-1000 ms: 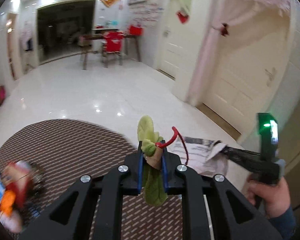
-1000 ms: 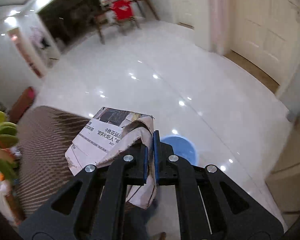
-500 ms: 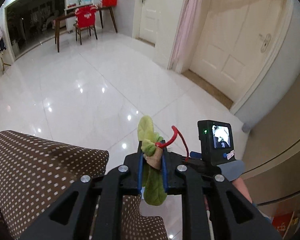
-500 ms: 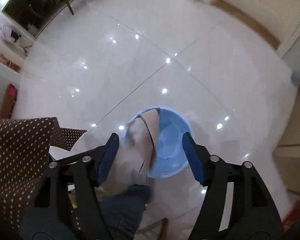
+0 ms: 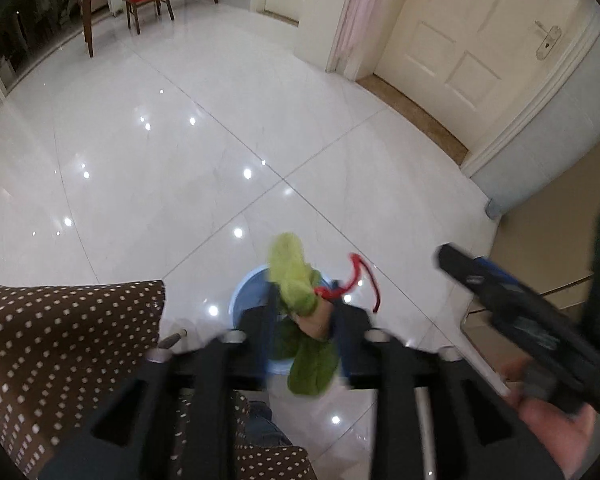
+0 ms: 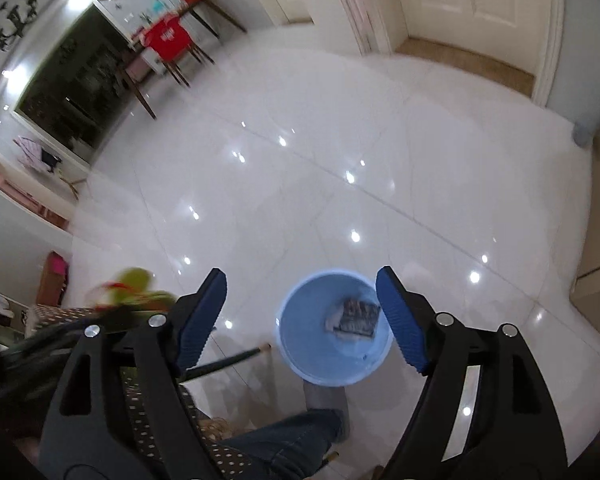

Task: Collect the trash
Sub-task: 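Open the left tool to drop the green sprig into the bin, then grasp the red cardboard snack box with the right tool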

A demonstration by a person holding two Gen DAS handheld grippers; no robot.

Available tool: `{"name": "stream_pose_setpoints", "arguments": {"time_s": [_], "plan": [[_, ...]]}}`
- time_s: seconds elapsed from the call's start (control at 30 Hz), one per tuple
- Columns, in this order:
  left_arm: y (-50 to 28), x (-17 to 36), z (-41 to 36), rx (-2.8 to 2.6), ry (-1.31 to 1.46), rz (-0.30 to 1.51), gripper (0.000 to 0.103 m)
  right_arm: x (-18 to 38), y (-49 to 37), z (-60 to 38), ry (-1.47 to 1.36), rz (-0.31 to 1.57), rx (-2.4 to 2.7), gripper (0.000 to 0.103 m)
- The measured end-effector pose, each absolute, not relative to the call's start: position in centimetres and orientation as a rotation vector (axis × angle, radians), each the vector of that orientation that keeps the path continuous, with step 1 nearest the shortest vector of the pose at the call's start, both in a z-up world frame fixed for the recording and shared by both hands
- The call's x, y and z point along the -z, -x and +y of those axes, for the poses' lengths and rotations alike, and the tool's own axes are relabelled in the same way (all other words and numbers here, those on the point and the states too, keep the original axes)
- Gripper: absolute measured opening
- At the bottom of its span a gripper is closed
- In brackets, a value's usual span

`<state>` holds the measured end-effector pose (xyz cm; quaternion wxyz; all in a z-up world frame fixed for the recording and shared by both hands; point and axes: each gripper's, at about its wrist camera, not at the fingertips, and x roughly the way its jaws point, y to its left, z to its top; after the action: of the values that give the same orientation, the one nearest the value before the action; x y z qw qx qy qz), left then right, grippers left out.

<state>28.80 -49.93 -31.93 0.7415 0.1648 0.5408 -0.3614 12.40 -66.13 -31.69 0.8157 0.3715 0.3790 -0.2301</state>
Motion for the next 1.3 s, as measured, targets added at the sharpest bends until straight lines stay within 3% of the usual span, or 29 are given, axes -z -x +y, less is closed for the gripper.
{"name": "stream_pose_setpoints", "arguments": {"time_s": [0.03,0.1,0.27,0.57,0.9,1.3], "plan": [[-28.7,32.1,-49.9,0.777,-0.355,1.185,0.079,30.8,-11.9,-66.0,-0.785,0.793,0.491,0.080],[-28.9,31.9,-50.0,0.729,-0.341,1.160,0.087,29.7,-12.1,-65.9,-0.778,0.772,0.491,0.085],[-28.6,30.7,-48.4,0.700,-0.321,1.145,0.087,28.9,-11.6,-64.9,-0.778,0.742,0.478,0.097],[-25.1,24.6,-42.6,0.662,-0.259,1.008,0.090,26.5,-9.8,-62.1,-0.708,0.717,0.463,0.097],[-19.7,16.5,-33.8,0.602,-0.150,0.803,0.094,18.2,-8.3,-55.6,-0.595,0.600,0.372,0.097],[-15.7,12.9,-18.0,0.336,-0.102,0.666,0.094,13.9,-7.9,-44.8,-0.509,0.555,0.134,0.097]]}}
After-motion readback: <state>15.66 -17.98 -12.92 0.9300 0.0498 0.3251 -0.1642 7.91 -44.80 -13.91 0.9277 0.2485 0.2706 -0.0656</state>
